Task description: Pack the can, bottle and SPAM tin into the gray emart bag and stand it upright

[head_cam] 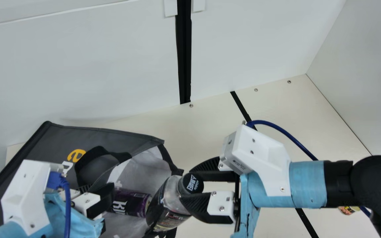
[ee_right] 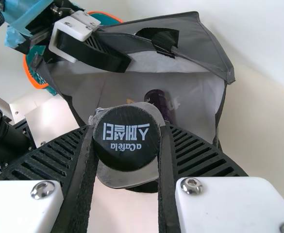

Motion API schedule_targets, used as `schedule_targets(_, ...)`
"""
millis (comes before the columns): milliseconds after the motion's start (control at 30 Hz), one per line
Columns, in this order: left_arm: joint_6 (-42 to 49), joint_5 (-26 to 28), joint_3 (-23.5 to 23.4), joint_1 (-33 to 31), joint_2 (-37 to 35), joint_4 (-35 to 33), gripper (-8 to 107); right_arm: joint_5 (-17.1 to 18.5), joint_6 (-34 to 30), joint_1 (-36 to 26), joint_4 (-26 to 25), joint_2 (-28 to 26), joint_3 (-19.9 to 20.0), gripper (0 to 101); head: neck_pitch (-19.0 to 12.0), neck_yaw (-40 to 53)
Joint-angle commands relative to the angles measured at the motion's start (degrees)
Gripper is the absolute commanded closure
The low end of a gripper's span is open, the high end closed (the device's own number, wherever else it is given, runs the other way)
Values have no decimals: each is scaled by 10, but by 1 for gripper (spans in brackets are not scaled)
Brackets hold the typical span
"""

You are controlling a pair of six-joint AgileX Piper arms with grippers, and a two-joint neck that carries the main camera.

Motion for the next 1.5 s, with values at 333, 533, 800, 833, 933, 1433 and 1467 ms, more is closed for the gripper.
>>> schedule_targets(333,0,0,0,0,0,0,107,1,-71,-33,48,20,27,101,-13,0)
schedule_targets(533,0,0,0,0,0,0,107,1,-98,-44,61,29,45,101,-13,0)
schedule_targets(800,0,0,0,0,0,0,107,1,-123,-48,72,39,66,101,-13,0)
schedule_targets(833,0,0,0,0,0,0,107,1,-125,-48,73,41,67,101,-13,0)
schedule_targets(933,0,0,0,0,0,0,107,1,-130,-48,79,46,71,101,-13,0)
schedule_targets(1433,0,0,0,0,0,0,107,1,-148,-40,108,72,78,101,-13,0)
schedule_targets(1467,0,0,0,0,0,0,107,1,-149,-39,109,74,78,101,-13,0)
